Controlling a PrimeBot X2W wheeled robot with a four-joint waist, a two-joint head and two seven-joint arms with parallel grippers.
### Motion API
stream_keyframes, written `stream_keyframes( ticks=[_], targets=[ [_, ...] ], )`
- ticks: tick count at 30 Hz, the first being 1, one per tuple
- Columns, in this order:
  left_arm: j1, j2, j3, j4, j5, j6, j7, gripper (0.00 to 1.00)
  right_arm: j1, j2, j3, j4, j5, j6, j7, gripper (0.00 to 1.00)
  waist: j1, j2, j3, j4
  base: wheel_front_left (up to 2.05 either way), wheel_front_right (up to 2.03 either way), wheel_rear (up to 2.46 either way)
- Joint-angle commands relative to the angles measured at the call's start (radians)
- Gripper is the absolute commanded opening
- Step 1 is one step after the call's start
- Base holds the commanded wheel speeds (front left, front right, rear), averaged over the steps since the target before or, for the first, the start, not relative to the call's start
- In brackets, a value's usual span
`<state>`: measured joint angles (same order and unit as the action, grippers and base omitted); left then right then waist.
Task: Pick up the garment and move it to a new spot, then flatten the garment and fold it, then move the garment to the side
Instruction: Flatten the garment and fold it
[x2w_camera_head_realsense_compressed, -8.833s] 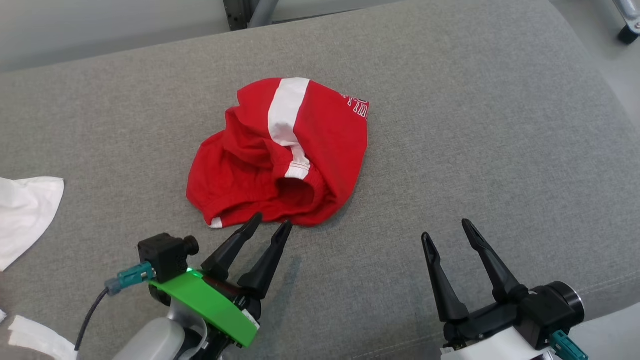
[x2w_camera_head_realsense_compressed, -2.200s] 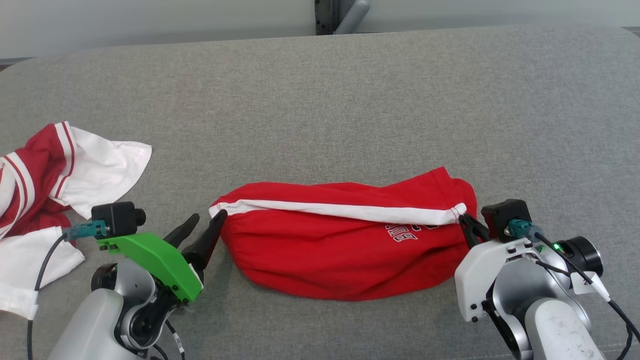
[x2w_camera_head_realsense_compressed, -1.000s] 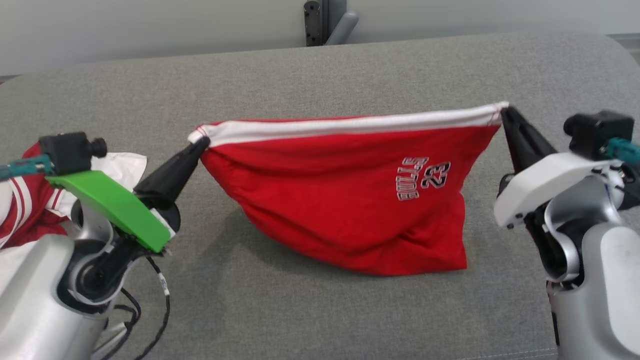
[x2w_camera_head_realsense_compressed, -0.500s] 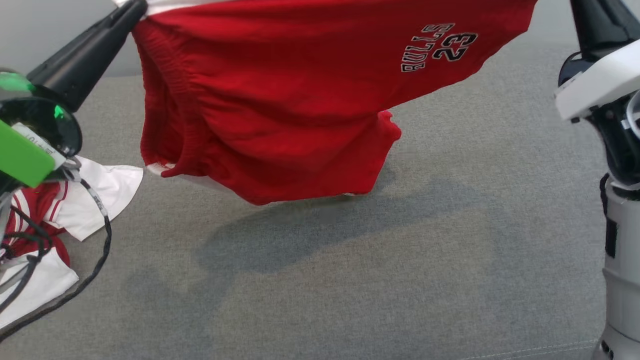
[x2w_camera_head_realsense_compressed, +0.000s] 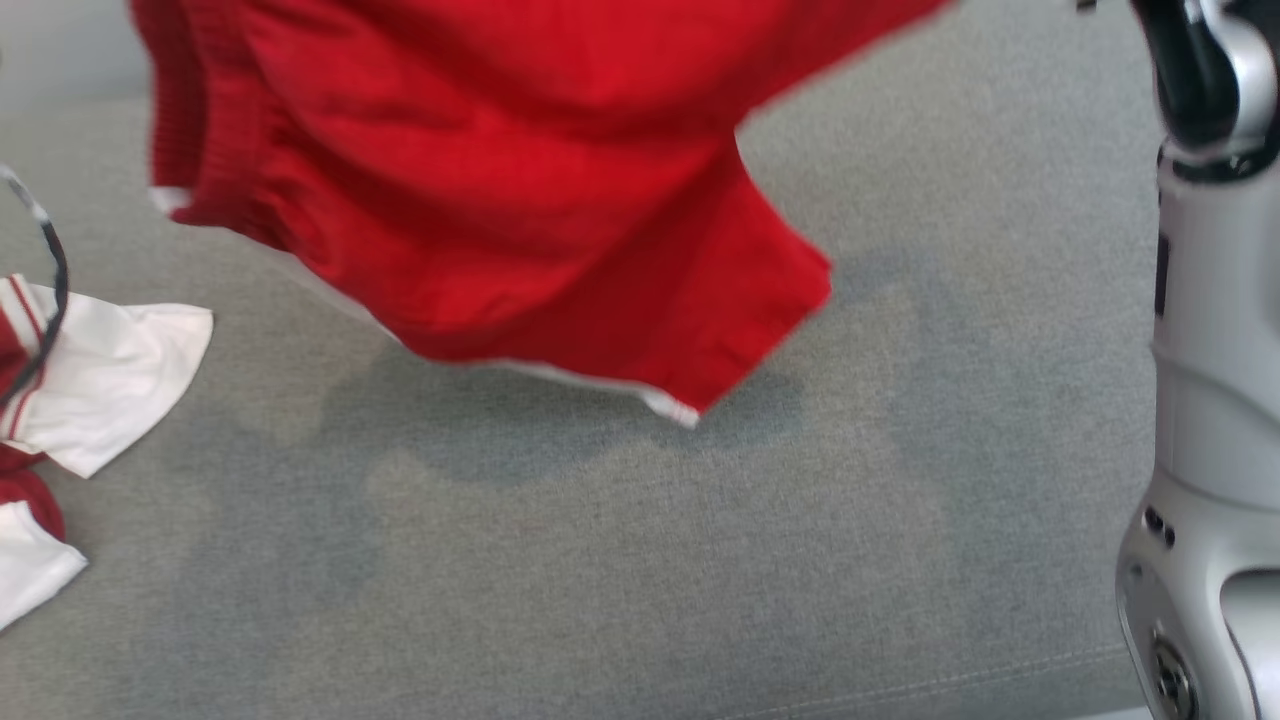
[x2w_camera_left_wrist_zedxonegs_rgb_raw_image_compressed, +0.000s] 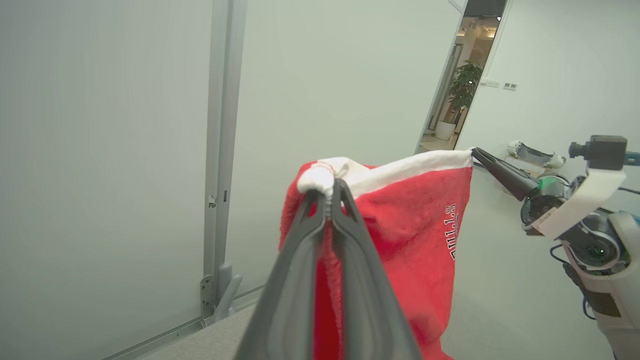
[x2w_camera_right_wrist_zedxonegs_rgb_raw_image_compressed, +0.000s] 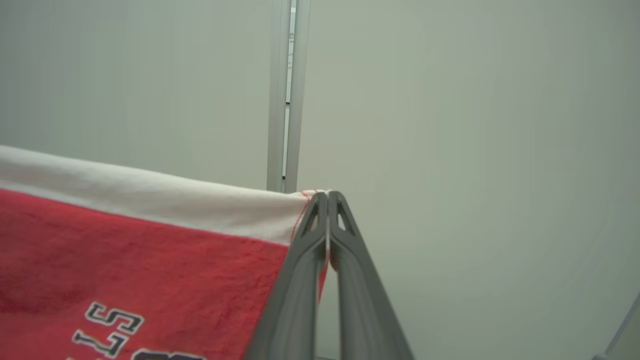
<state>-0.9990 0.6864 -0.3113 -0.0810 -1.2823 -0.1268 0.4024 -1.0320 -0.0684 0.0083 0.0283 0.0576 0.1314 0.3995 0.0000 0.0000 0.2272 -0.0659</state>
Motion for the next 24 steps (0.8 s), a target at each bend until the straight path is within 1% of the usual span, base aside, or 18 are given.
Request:
stream_keyframes(
  ticks=[1,3,6,8,11,12,13,14,16,20,21,24],
  targets=[
    [-0.04,0.003,-0.014,-0.002,0.036,-0.005,-0.023,0.0,-0.029,0.003,-0.014,0.016,-0.03,-0.001,-0.022,0.0,0.0,0.0,0.112,-0.032,0.0,0.0,0.0],
    [-0.098,0.023,-0.042,0.01,0.072,-0.005,-0.078,0.0,-0.1,0.013,-0.035,0.049,-0.106,-0.002,-0.081,0.0,0.0,0.0,0.185,-0.034,0.0,0.0,0.0],
    [-0.199,0.081,-0.1,0.02,0.16,-0.004,-0.221,0.0,-0.201,0.018,-0.053,0.089,-0.135,-0.001,-0.211,0.0,0.0,0.0,0.288,-0.042,0.0,0.0,0.0],
    [-0.268,0.128,-0.162,0.023,0.227,-0.003,-0.36,0.0,-0.258,0.016,-0.065,0.114,-0.166,-0.002,-0.307,0.0,0.0,0.0,0.342,-0.05,0.0,0.0,0.0],
    [-0.365,0.204,-0.265,0.037,0.324,-0.003,-0.605,0.0,-0.333,0.016,-0.088,0.111,-0.224,-0.002,-0.431,0.0,0.0,0.0,0.42,-0.053,0.0,0.0,0.0],
    [-0.395,0.223,-0.3,0.035,0.352,-0.003,-0.639,0.0,-0.343,0.017,-0.087,0.109,-0.234,-0.002,-0.455,0.0,0.0,0.0,0.444,-0.05,0.0,0.0,0.0],
    [-0.412,0.233,-0.331,0.042,0.364,-0.003,-0.658,0.0,-0.342,0.018,-0.08,0.109,-0.245,-0.002,-0.482,0.0,0.0,0.0,0.463,-0.047,0.0,0.0,0.0],
    [-0.433,0.23,-0.335,0.033,0.376,-0.003,-0.664,0.0,-0.34,0.018,-0.066,0.105,-0.258,-0.002,-0.494,0.0,0.0,0.0,0.485,-0.044,0.0,0.0,0.0],
    [-0.43,0.213,-0.311,-0.004,0.406,-0.003,-0.667,0.0,-0.319,0.018,-0.046,0.092,-0.265,-0.002,-0.521,0.0,0.0,0.0,0.527,-0.035,0.0,0.0,0.0],
    [-0.285,0.193,-0.28,-0.066,0.446,-0.003,-0.666,0.0,-0.224,0.017,-0.022,0.099,-0.264,-0.002,-0.561,0.0,0.0,0.0,0.572,-0.019,0.0,0.0,0.0],
    [-0.285,0.193,-0.28,-0.066,0.446,-0.003,-0.666,0.0,-0.224,0.017,-0.022,0.099,-0.264,-0.002,-0.561,0.0,0.0,0.0,0.572,-0.019,0.0,0.0,0.0],
    [-0.17,0.182,-0.267,-0.126,0.453,-0.003,-0.666,0.0,-0.127,0.016,-0.032,0.091,-0.254,-0.002,-0.594,0.0,0.0,0.0,0.576,-0.004,0.0,0.0,0.0]
  ],
)
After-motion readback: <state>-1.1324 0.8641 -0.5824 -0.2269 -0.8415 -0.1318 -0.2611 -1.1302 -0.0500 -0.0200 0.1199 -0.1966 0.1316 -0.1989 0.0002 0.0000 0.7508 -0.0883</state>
